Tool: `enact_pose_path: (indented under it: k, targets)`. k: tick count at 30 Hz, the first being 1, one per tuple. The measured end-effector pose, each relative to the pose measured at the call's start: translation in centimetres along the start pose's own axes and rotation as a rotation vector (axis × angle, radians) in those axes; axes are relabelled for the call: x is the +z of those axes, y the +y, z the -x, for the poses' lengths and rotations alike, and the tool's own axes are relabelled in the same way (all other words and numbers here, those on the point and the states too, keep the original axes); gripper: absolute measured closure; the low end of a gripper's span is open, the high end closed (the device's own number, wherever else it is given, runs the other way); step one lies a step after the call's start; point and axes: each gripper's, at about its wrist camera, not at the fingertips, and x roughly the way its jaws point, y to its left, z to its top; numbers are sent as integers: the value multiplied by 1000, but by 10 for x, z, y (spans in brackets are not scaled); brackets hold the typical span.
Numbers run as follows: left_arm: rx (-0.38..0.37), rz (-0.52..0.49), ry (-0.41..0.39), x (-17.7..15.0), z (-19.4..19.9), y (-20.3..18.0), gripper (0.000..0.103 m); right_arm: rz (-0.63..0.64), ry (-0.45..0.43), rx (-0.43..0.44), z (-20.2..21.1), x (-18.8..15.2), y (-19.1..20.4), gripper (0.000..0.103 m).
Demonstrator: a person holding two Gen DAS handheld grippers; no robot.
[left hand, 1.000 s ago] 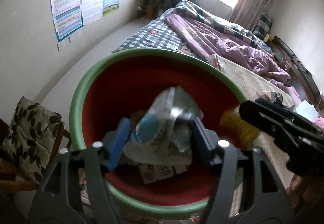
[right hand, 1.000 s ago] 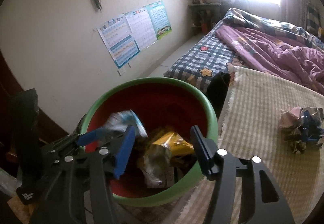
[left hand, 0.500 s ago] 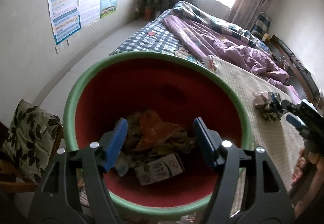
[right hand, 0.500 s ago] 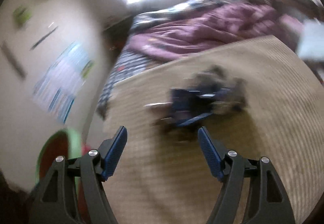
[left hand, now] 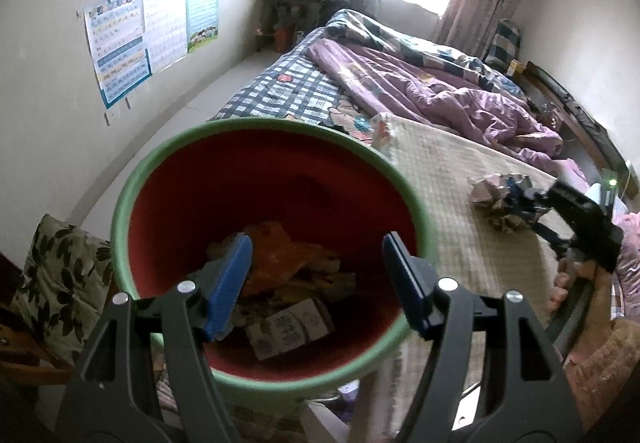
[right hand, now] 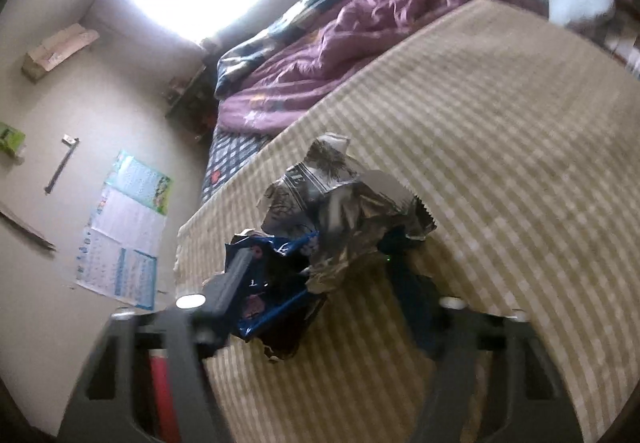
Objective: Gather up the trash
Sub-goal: 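Move the right tool to the mat and grasp the dark blue wrapper, then grasp the crumpled dark foil wrapper with the left tool while the right tool holds the blue wrapper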
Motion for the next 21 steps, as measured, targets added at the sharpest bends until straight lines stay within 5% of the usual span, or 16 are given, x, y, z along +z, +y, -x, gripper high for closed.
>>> enact_pose_path:
  k: [3,13,21]
  targets:
    - [-14,-23,-6,0,2,-21,38,29,37,37,7,5,-7,79]
    - [-163,-122,39,2,-29,-127,32,278,70,100,76,18,-26,80]
    - [-227,-87,154,9,-102,-193,32,394,121,75,101,1,-60,77]
